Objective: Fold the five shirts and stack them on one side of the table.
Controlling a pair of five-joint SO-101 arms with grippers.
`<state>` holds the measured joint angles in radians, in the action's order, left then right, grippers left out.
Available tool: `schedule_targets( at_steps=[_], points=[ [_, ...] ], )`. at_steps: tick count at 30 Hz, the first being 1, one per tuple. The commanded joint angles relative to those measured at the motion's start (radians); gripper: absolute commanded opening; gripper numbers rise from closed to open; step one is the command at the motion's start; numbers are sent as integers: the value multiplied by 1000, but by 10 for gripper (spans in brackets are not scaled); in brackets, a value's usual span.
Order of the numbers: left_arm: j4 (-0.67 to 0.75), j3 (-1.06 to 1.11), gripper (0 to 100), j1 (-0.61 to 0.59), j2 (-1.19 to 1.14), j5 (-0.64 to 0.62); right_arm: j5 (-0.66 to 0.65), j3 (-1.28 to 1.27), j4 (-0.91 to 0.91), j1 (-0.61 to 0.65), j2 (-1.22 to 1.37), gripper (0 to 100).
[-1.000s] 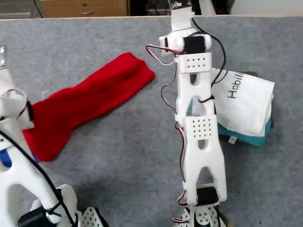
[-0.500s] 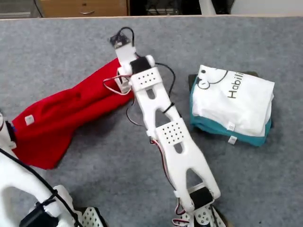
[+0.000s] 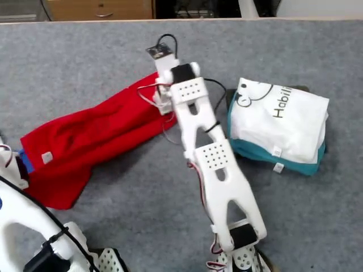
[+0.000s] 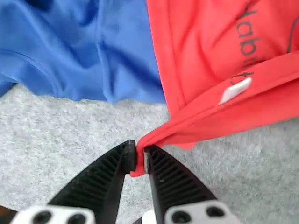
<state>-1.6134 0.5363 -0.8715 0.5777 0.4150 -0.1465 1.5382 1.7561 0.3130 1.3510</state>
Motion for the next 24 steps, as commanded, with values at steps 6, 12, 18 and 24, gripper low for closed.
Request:
schedule_targets(
  at_steps=[6,12,18,24],
  points=[
    [87,131,30,-19,25,75,-279,-699,12,-68,-367,87],
    [135,180,30,-19,23,87,-381,-1041,6,-98,-670,257],
    [163,182,30,-18,15,87,-388,-1023,6,-117,-855,266],
    [161,182,30,-18,15,87,-384,-918,-26,-14,-837,266]
  ],
)
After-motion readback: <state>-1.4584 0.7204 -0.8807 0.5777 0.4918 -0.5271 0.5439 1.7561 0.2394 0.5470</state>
